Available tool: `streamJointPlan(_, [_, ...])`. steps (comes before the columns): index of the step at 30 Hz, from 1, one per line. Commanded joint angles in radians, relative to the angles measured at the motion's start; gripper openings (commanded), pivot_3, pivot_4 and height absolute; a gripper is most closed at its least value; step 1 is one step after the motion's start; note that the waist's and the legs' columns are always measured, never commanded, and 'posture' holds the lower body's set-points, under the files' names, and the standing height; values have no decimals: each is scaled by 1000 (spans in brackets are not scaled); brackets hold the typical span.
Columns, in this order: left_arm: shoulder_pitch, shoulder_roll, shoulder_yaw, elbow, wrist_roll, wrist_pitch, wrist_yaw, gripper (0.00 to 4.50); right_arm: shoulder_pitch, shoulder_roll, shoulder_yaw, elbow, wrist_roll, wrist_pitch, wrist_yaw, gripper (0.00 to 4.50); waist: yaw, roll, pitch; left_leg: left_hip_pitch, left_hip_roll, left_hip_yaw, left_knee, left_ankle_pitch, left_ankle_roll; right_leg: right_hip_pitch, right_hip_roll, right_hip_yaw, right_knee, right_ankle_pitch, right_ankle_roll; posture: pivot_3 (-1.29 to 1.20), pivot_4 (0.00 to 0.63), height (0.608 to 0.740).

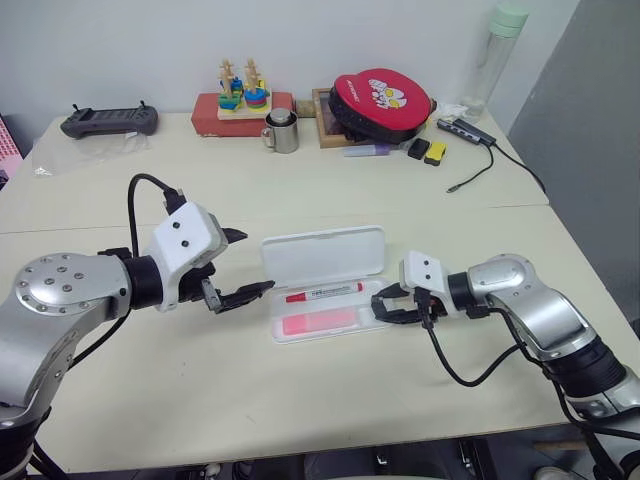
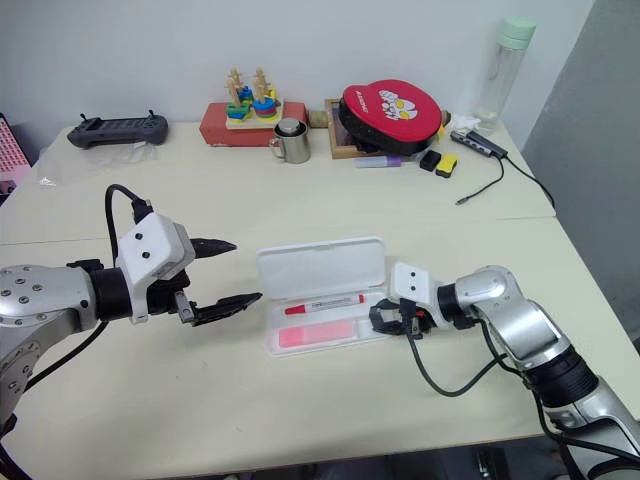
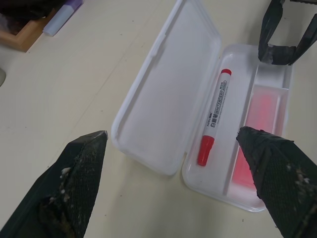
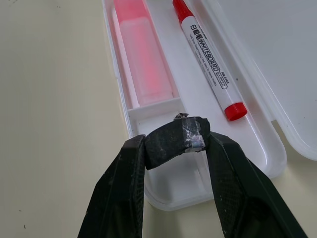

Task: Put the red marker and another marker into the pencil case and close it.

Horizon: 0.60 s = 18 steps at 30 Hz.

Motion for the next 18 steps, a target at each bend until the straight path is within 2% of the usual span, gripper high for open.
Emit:
streamJointPlan(1, [-14, 13, 5, -7, 8, -18, -5, 4500, -12, 0, -9, -3, -13, -33, 3, 1811, 0, 0, 0, 0, 0, 0, 0, 0, 0, 0, 0, 0, 0, 0, 0, 0, 150, 740])
streamJointPlan(2, [-14, 12, 5, -7, 9, -19, -5, 4500, -12, 0, -9, -3, -15, -34, 2, 2150, 0, 0, 0, 0, 0, 0, 0, 0, 0, 0, 0, 0, 0, 0, 0, 0, 150, 740])
streamJointPlan(3, [-13, 12, 6, -7, 9, -19, -5, 4500, -11, -3, -11, -7, -11, -33, 8, 2242, 0, 0, 0, 0, 0, 0, 0, 0, 0, 0, 0, 0, 0, 0, 0, 0, 150, 740])
streamJointPlan(5, [-12, 10, 7, -6, 8, -19, -5, 4500, -12, -5, -18, -13, -4, -28, 13, 2791, 0, 0, 0, 0, 0, 0, 0, 0, 0, 0, 0, 0, 0, 0, 0, 0, 150, 740])
streamJointPlan(13, [-6, 6, 6, -7, 10, -18, 0, 4500, -16, -13, -45, -44, 25, -6, 26, 4422, 0, 0, 0, 0, 0, 0, 0, 0, 0, 0, 0, 0, 0, 0, 0, 0, 150, 740])
streamJointPlan(18, [-1, 1, 4, -7, 13, -19, 5, 4500, -23, -20, -69, -69, 40, 20, 17, 4468, 0, 0, 0, 0, 0, 0, 0, 0, 0, 0, 0, 0, 0, 0, 0, 0, 150, 740])
